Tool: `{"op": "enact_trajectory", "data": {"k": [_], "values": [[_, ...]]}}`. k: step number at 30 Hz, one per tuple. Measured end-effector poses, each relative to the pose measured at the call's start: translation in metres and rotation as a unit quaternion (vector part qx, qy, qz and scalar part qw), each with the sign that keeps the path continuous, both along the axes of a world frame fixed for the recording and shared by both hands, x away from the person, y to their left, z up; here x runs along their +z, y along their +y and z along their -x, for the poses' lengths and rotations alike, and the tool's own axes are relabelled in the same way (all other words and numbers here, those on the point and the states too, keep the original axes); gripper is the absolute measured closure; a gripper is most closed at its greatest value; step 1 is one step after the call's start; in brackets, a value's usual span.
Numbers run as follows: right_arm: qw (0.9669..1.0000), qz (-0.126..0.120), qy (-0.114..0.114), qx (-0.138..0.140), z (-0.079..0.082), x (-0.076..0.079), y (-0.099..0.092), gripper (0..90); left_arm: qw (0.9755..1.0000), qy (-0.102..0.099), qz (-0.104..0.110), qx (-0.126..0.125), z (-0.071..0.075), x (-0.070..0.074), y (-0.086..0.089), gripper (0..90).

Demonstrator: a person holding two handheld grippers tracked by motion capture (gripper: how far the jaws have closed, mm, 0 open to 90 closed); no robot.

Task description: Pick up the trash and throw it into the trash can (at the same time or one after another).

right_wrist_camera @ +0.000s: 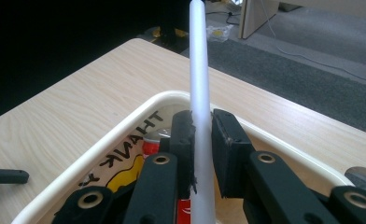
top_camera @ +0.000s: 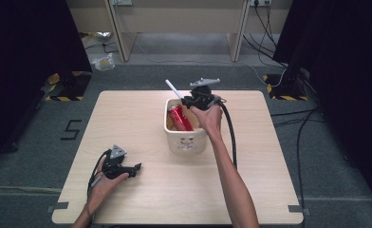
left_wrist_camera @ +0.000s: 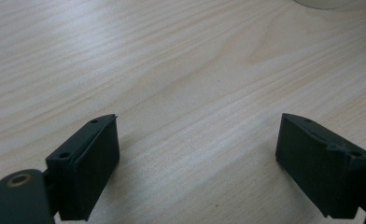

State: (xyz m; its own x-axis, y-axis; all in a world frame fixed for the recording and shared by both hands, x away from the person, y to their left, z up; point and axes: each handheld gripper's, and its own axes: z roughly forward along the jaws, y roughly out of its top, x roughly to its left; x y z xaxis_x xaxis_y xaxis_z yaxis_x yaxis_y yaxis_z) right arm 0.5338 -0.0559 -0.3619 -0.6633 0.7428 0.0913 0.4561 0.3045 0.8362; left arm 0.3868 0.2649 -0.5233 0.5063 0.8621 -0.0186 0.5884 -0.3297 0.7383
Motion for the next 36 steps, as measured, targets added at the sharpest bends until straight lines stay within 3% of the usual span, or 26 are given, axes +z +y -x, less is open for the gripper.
{"op": "enact_trajectory", "data": {"k": [9,21,36], "values": [[0.9999,0.006,0.011,-0.001,-0.001,-0.003,0.001,76.0,1.0,-0.001,0.001,0.001,0.0,0.0,0.0,12.6],[0.9999,0.007,0.006,-0.006,0.003,-0.001,-0.007,68.3,1.0,-0.001,0.001,0.001,0.0,0.0,0.0,12.6],[0.9996,0.006,0.008,-0.025,0.014,0.003,-0.036,42.2,1.0,-0.001,0.001,0.0,0.0,0.0,0.0,12.6]]}}
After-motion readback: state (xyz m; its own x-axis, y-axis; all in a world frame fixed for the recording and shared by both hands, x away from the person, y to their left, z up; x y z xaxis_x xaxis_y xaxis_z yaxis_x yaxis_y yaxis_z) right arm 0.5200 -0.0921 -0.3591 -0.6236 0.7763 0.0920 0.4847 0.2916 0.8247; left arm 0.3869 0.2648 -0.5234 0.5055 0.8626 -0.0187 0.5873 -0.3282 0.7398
